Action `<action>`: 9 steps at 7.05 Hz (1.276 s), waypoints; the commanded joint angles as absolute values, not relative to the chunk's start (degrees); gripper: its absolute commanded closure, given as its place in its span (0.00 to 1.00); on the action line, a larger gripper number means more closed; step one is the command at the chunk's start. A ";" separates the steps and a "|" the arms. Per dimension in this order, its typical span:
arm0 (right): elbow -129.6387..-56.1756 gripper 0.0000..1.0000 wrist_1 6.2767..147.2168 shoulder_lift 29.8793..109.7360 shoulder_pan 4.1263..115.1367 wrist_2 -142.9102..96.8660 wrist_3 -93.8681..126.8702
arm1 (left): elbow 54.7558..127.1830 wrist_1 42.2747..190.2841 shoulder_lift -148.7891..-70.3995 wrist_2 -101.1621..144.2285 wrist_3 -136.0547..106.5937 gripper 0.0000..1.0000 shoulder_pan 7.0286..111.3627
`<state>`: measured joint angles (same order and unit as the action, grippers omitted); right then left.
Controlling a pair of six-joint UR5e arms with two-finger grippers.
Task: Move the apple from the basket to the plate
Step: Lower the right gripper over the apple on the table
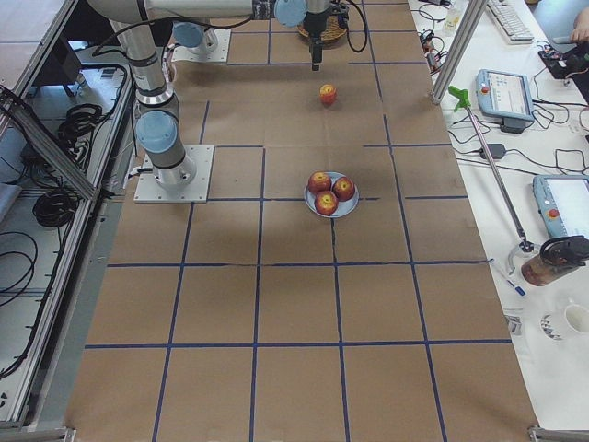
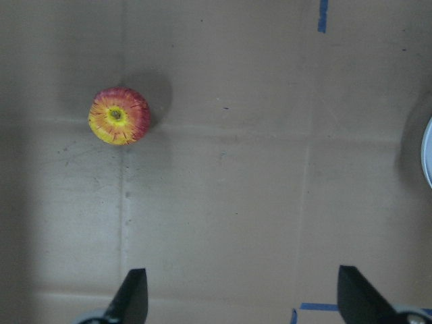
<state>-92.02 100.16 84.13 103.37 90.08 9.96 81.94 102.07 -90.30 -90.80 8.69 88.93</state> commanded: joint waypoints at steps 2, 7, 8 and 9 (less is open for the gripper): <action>-92.11 0.00 113.59 72.99 111.68 90.70 20.79 | 81.91 101.95 -90.61 -91.84 8.70 0.01 88.95; -93.25 0.00 128.47 60.48 113.91 92.88 23.55 | 81.91 101.78 -90.18 -91.15 8.70 0.01 89.03; -93.08 0.00 129.37 59.34 113.82 94.73 23.64 | 81.91 101.86 -90.09 -91.14 8.79 0.01 89.03; -93.34 0.00 129.37 59.07 113.56 94.75 23.73 | 81.91 101.78 -90.26 -90.97 8.79 0.01 89.29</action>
<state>-93.16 128.73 59.86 113.77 93.99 23.61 81.93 101.82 -90.18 -91.17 8.76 89.10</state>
